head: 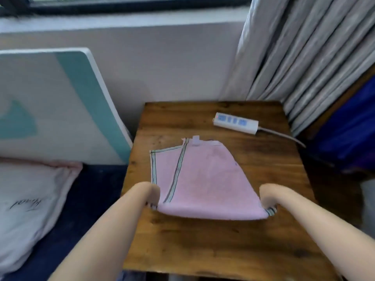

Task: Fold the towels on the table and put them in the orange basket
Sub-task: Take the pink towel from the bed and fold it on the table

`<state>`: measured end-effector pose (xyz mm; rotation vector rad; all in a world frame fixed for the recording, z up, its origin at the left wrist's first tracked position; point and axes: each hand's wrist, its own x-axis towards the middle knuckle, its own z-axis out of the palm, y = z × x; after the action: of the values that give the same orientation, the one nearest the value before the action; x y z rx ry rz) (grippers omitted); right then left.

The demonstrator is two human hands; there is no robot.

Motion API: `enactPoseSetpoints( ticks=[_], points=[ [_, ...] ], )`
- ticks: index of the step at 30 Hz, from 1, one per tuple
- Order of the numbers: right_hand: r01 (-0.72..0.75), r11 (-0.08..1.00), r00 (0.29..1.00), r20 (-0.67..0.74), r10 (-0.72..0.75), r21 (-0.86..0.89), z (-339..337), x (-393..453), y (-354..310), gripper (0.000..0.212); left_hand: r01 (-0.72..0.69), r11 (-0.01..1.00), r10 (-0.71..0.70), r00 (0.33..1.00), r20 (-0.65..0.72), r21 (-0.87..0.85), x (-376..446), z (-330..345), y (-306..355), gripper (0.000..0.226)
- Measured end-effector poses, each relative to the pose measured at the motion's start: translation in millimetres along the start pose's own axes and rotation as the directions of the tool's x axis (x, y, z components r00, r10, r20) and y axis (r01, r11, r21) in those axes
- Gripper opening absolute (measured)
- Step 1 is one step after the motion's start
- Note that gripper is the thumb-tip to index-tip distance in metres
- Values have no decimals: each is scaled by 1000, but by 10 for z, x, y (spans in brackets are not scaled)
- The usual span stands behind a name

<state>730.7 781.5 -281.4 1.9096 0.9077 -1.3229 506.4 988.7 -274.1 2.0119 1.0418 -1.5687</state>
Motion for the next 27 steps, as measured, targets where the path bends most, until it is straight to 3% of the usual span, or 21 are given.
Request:
enactPoseSetpoints(
  ticks=[2,3,6,7,9,13,16,21,27],
  points=[
    [90,996,991,101,-89,-6,329,140,-69,31,-38,993,26,994,108,112,282,282,41,31],
    [87,996,993,78,-86,-5,471,183,-109,34,-32,979,-2,987,162,201,311,359,54,33],
    [82,994,991,100,-89,77,705,257,-202,19,-34,975,-5,985,175,220,387,537,112,15],
    [62,991,994,78,-71,120,642,258,-208,8,-51,979,28,993,117,196,424,509,124,15],
    [22,986,1000,-1,-22,167,503,283,-199,12,-56,989,63,997,-47,134,490,448,133,32],
    [50,970,966,-259,14,239,106,344,-135,22,-117,993,105,932,-348,-15,651,157,192,29],
    [76,931,887,-450,100,358,-160,423,-111,23,-160,984,99,863,-496,-83,729,-75,298,31],
    [172,869,803,-578,149,464,-549,639,-133,22,-210,968,84,785,-614,-136,842,-449,614,32],
    [414,793,732,-681,2,447,-861,947,-185,42,-299,945,40,511,-859,-134,1086,-879,956,37]
  ],
)
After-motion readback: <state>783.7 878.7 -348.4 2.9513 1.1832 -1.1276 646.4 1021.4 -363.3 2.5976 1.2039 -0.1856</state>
